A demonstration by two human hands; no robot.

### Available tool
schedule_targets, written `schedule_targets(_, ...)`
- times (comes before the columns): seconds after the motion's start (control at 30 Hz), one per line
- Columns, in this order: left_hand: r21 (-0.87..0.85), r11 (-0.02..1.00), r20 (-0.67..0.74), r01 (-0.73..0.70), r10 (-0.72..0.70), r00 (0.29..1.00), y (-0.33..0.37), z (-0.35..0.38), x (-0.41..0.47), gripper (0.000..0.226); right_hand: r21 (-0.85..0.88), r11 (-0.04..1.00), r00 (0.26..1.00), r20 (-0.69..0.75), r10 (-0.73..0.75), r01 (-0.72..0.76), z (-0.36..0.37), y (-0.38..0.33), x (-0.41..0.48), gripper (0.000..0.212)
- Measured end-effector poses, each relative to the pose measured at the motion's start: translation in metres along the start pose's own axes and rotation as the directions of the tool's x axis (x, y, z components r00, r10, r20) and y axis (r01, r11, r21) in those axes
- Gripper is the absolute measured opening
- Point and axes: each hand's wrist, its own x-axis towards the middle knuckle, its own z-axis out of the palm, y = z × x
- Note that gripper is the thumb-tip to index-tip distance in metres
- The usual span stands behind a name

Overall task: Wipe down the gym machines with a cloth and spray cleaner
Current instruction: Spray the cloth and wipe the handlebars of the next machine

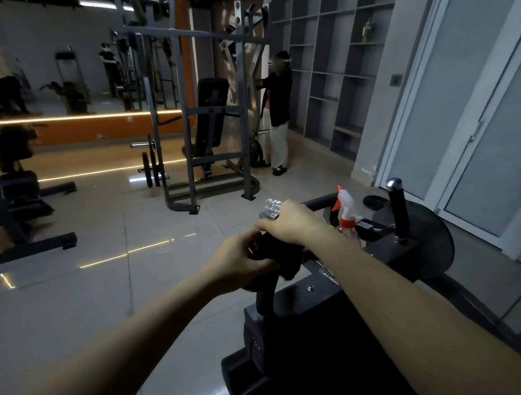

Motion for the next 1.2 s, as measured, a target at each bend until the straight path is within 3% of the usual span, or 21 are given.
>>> schedule_targets(0.07, -0.192, 0.976, 0.028, 0.100, -0.096, 0.995, -0.001, 0.002, -0.003, 0.023, -0.106, 0.991, 0.992, -0.084, -0.096, 0.086, 0.008, 0.004, 0.006, 0.031)
schedule_targets(0.17, -0.405, 0.884, 0.094, 0.233, -0.213, 0.972, -0.004, 0.000, -0.002, 0.008, -0.044, 0.953, 0.951, -0.058, -0.303, 0.301, 0.002, 0.018, 0.009, 0.029)
schedule_targets(0.23, -0.455, 0.851, 0.094, 0.263, -0.248, 0.964, -0.006, 0.002, -0.003, 0.008, -0.023, 0.908, 0.896, -0.158, -0.416, 0.417, 0.006, 0.024, 0.003, 0.031)
schedule_targets(0.3, -0.424, 0.867, 0.043, 0.262, -0.270, 0.962, -0.007, 0.005, -0.002, 0.009, -0.089, 0.919, 0.857, -0.334, -0.392, 0.385, 0.019, 0.023, -0.005, 0.032)
schedule_targets(0.37, -0.371, 0.894, 0.004, 0.251, -0.269, 0.963, -0.007, 0.008, 0.000, 0.013, -0.217, 0.957, 0.862, -0.427, -0.272, 0.195, 0.025, 0.011, -0.013, 0.030)
schedule_targets(0.43, -0.348, 0.907, -0.017, 0.238, -0.260, 0.966, -0.007, 0.009, -0.002, 0.015, -0.379, 0.925, 0.930, -0.346, -0.122, -0.019, 0.023, -0.005, -0.012, 0.023)
schedule_targets(0.5, -0.329, 0.923, -0.040, 0.200, -0.225, 0.973, -0.008, 0.012, -0.002, 0.017, -0.539, 0.835, 0.976, -0.216, -0.008, -0.112, 0.013, -0.022, -0.008, 0.024)
schedule_targets(0.63, -0.063, 0.992, -0.084, 0.105, -0.110, 0.990, -0.013, 0.010, 0.002, 0.020, -0.690, 0.722, 0.999, -0.034, 0.043, -0.054, -0.001, -0.035, -0.001, 0.036)
schedule_targets(0.77, -0.068, 0.990, -0.010, 0.121, -0.122, 0.992, -0.009, 0.001, 0.005, 0.021, -0.527, 0.849, 0.989, -0.102, -0.103, 0.034, 0.002, -0.010, 0.003, 0.026)
schedule_targets(0.87, -0.012, 0.993, 0.012, 0.113, -0.113, 0.993, -0.006, -0.003, 0.007, 0.022, -0.397, 0.900, 0.973, -0.064, -0.221, 0.178, -0.003, 0.006, 0.003, 0.026)
schedule_targets(0.93, 0.010, 0.995, 0.016, 0.097, -0.097, 0.995, -0.005, -0.005, 0.008, 0.020, -0.307, 0.878, 0.910, -0.073, -0.407, 0.368, -0.001, 0.019, 0.005, 0.032)
schedule_targets(1.0, 0.021, 0.996, 0.025, 0.085, -0.085, 0.996, -0.004, -0.007, 0.009, 0.021, -0.212, 0.826, 0.801, -0.212, -0.560, 0.521, 0.010, 0.032, 0.006, 0.036)
schedule_targets(1.03, 0.027, 0.996, 0.026, 0.081, -0.082, 0.996, -0.004, -0.006, 0.009, 0.022, -0.215, 0.818, 0.763, -0.293, -0.576, 0.534, 0.018, 0.036, 0.006, 0.037)
schedule_targets(1.1, 0.035, 0.996, 0.020, 0.079, -0.079, 0.997, -0.004, -0.005, 0.008, 0.024, -0.249, 0.853, 0.758, -0.390, -0.522, 0.459, 0.028, 0.034, 0.003, 0.035)
schedule_targets(1.2, 0.036, 0.998, -0.001, 0.058, -0.058, 0.998, -0.002, -0.002, 0.007, 0.024, -0.494, 0.852, 0.897, -0.280, -0.343, 0.172, 0.020, 0.009, -0.008, 0.017)
